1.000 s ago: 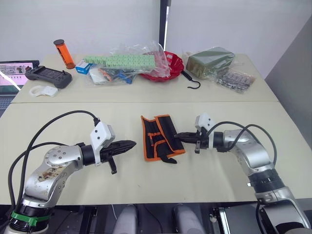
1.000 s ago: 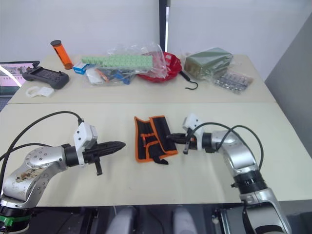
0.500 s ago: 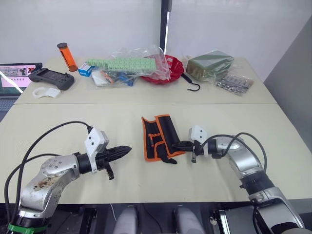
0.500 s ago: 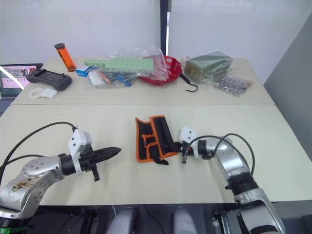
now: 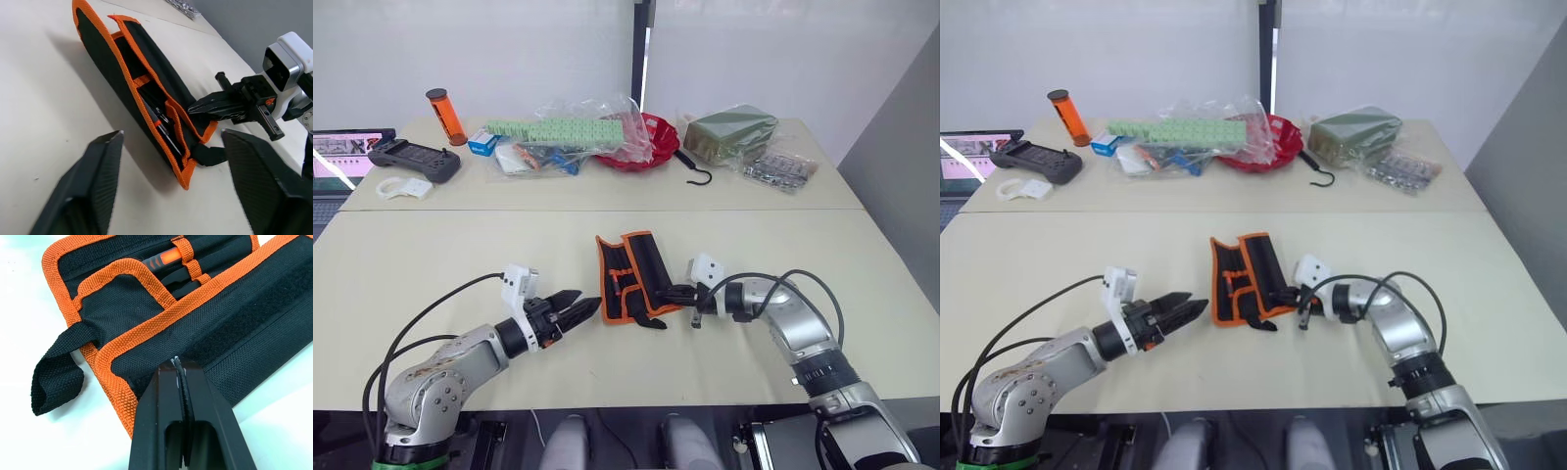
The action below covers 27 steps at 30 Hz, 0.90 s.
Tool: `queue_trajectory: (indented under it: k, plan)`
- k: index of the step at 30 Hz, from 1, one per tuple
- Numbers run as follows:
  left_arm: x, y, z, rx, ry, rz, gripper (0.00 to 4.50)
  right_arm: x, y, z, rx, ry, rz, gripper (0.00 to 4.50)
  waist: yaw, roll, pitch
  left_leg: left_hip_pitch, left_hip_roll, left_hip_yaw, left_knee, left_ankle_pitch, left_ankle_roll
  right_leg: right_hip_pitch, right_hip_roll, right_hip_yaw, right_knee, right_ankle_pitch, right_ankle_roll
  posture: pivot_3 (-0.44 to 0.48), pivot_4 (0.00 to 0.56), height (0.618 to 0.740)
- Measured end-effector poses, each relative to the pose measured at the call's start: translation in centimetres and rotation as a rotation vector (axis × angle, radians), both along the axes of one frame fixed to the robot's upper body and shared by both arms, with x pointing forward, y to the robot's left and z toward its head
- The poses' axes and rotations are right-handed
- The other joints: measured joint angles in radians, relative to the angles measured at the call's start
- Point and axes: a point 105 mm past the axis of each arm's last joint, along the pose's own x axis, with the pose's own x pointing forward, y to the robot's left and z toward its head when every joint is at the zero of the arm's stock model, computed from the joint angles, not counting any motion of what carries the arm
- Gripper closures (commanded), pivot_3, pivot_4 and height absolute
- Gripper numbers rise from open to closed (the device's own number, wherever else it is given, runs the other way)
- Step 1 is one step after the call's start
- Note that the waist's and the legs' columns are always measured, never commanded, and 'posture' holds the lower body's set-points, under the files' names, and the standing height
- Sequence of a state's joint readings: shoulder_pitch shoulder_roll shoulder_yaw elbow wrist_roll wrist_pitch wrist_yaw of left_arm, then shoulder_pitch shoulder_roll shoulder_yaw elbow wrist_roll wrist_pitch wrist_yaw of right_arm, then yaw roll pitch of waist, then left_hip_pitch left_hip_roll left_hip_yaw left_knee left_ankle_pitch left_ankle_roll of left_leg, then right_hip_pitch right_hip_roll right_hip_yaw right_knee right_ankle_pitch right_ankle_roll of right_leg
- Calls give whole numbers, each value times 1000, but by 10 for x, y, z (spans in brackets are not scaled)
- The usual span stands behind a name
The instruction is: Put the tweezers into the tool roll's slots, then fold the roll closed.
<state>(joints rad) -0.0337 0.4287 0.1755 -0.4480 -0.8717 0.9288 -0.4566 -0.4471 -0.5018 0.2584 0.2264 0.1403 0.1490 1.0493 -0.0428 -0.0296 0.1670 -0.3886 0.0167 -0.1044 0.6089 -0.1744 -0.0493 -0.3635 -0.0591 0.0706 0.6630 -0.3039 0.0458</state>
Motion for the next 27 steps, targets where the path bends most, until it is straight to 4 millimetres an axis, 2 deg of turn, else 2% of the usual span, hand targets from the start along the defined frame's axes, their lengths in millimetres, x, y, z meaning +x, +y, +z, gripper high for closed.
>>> queue_trajectory:
  k: [5,8,11,12,17,21,27]
  plan:
    - [9,-13,-15,3,108,-3,670,1,2,0,6,7,-10,4500,-2,-1,-1,0,0,0,0,0,0,1,0,0,0,0,0,0,150,740]
    - [9,-21,-18,0,137,-26,1465,1,2,1,6,11,-14,4500,-1,-1,0,0,0,0,0,0,0,1,0,0,-1,0,0,0,150,740]
    - [11,-26,-17,2,140,-42,2523,0,4,2,8,5,-9,4500,-1,-1,0,0,0,0,0,0,0,1,0,0,-1,0,0,0,150,740]
    - [12,-28,-16,2,137,-43,2747,-1,4,3,9,3,-10,4500,-1,-1,0,0,0,0,0,0,0,1,0,0,-1,0,0,0,150,740]
    - [15,-26,-20,38,163,-44,4427,-6,3,4,13,13,-18,4500,0,-1,0,-2,-1,0,-1,0,0,0,0,0,-3,0,0,0,150,740]
    - [25,-14,-25,105,182,-22,4468,-13,9,7,25,27,15,4500,0,0,0,-5,-1,0,-1,0,0,-4,0,0,-2,0,0,0,150,740]
    - [35,-7,-14,167,154,-73,4468,-19,20,10,23,50,53,4500,0,0,1,-11,-1,-1,-1,0,0,-10,0,0,-2,0,0,0,150,740]
